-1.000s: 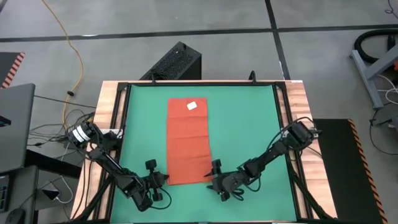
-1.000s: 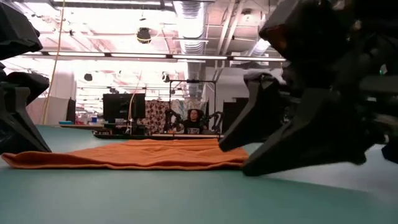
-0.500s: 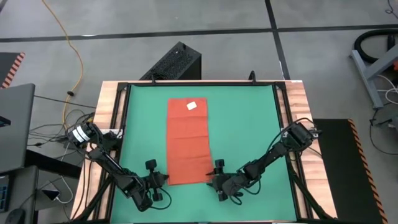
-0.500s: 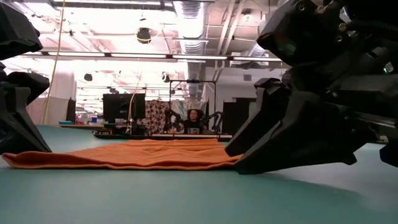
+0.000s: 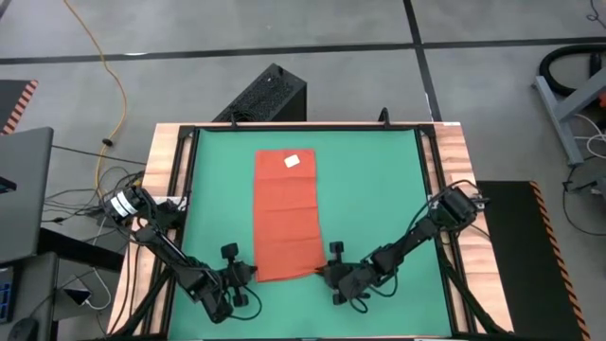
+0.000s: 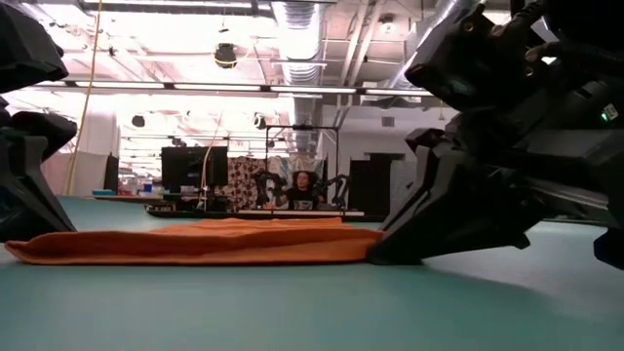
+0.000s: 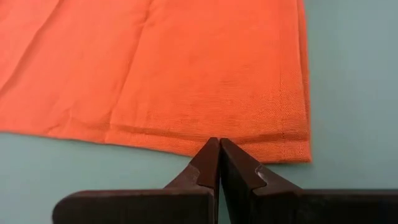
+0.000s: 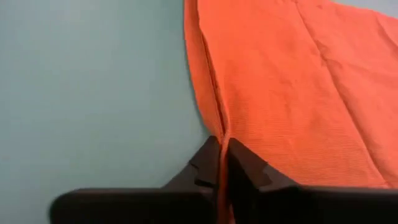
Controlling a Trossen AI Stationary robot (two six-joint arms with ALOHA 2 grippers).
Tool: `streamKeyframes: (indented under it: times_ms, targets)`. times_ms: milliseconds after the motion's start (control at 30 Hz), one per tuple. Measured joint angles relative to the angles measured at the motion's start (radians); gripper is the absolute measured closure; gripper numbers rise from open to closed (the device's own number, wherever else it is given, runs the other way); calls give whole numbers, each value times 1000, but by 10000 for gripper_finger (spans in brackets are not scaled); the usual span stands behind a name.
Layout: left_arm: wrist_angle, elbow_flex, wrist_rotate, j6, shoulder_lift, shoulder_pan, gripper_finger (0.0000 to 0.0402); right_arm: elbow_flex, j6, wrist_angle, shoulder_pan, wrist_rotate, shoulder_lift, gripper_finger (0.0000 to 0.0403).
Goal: Roll towel
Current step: Roll the orange microfiber towel
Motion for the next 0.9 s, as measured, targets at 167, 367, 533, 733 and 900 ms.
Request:
streamKeyframes:
  times_ms: [167, 367, 533, 733, 900]
  targets:
    - [-4, 43, -8, 67, -22, 1, 401, 37, 0, -32, 16, 8, 2, 388]
    - [-9, 62, -31, 137, -60, 0, 401, 128, 45, -197, 6, -36, -37, 388]
    - [-62, 63, -103, 159, -65, 8, 401, 170, 97, -356, -17, -70, -113, 388]
    - [-51, 39, -104, 214, -61, 55, 402, 169, 134, -376, -72, -192, -179, 388]
    - [-41, -1, -64, 226, -61, 82, 401, 171, 170, -432, -130, -208, -208, 388]
